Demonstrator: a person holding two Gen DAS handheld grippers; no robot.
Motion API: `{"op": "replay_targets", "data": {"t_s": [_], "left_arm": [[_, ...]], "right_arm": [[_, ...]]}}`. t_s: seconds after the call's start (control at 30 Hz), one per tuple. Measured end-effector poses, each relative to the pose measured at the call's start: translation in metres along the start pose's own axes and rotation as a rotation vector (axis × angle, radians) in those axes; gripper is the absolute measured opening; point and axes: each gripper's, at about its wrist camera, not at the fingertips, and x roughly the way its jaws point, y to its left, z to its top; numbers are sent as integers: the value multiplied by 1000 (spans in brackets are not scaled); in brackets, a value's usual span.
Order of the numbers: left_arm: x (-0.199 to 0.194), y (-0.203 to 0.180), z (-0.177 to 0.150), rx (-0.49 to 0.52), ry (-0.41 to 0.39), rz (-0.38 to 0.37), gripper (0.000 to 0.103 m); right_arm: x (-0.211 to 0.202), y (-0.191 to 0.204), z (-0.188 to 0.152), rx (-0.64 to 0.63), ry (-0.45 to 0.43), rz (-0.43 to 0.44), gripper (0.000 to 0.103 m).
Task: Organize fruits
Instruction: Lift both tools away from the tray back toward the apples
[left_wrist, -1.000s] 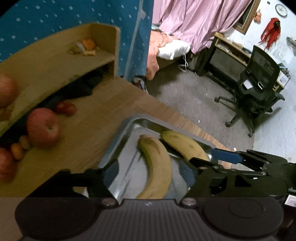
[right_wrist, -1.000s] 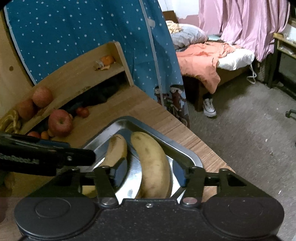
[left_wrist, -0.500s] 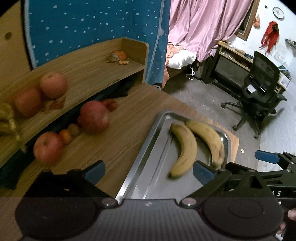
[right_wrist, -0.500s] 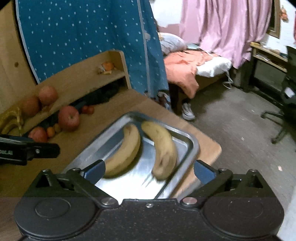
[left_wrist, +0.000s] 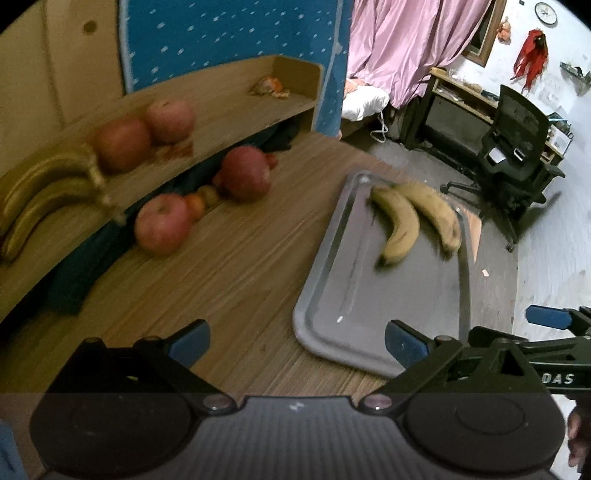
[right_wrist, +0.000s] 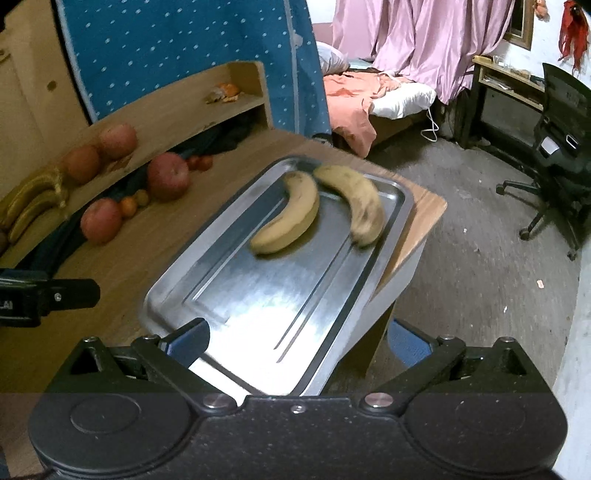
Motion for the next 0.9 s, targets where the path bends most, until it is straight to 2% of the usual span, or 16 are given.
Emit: {"op": "replay_targets", "data": {"t_s": [0.3,0.53,0.9], "left_arm": [[-18,34,-27,-72,7,16,103],[-34,53,-38,-149,-29,25,103],[-34,87,-40,-262,-23,123,103]], "right_arm": [[-11,31,-21,-39,72,32,102],[-12,56,-15,-137,97,92,102],[13,83,10,-249,112,174,102]]}}
